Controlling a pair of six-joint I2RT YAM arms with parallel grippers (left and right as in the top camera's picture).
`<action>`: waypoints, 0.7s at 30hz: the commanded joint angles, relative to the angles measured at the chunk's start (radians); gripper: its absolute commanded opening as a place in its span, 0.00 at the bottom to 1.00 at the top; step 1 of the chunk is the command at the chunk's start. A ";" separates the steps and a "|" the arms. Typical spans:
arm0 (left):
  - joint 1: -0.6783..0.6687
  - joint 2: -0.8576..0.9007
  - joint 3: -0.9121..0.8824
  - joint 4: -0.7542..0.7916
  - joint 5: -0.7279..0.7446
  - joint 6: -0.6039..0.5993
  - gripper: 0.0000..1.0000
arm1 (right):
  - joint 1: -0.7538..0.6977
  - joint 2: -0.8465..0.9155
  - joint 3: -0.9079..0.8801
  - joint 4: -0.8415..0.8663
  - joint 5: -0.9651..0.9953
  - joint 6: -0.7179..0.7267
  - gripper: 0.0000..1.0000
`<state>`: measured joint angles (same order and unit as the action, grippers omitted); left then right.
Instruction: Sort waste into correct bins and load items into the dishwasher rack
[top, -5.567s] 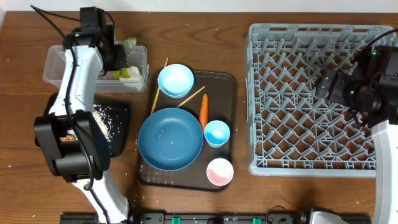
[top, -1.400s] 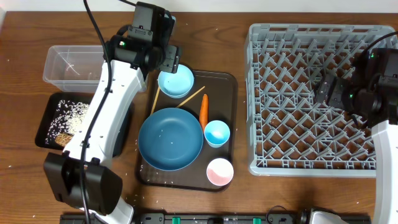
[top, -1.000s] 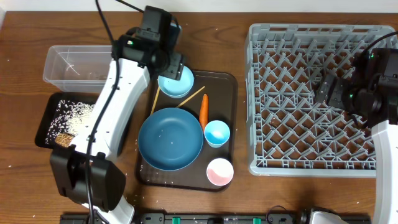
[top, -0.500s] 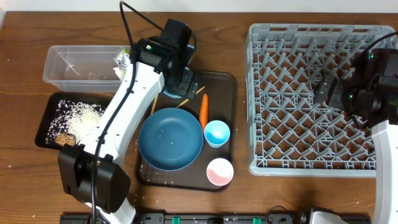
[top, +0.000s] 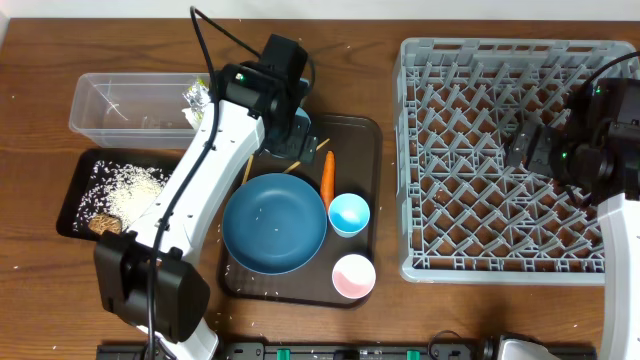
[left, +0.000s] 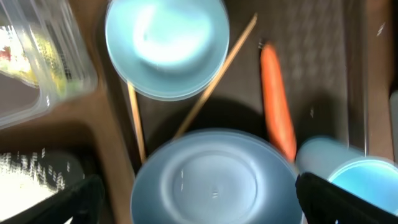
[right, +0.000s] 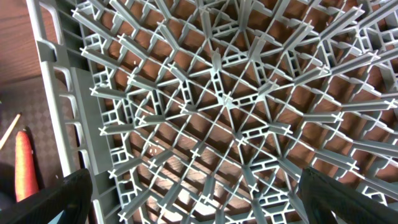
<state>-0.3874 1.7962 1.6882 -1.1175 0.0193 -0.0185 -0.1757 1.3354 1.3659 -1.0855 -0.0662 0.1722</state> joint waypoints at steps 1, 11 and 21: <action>0.002 0.016 -0.023 0.071 -0.005 0.033 0.99 | -0.006 -0.006 0.010 -0.003 0.010 -0.002 0.99; 0.002 0.101 -0.025 0.265 -0.005 0.234 0.99 | -0.006 -0.006 0.010 -0.008 0.010 -0.001 0.99; -0.002 0.200 -0.025 0.279 -0.005 0.280 0.98 | -0.006 -0.006 0.010 -0.009 0.010 -0.002 0.99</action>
<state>-0.3874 2.0026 1.6638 -0.8391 0.0189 0.2352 -0.1757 1.3354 1.3659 -1.0954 -0.0662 0.1722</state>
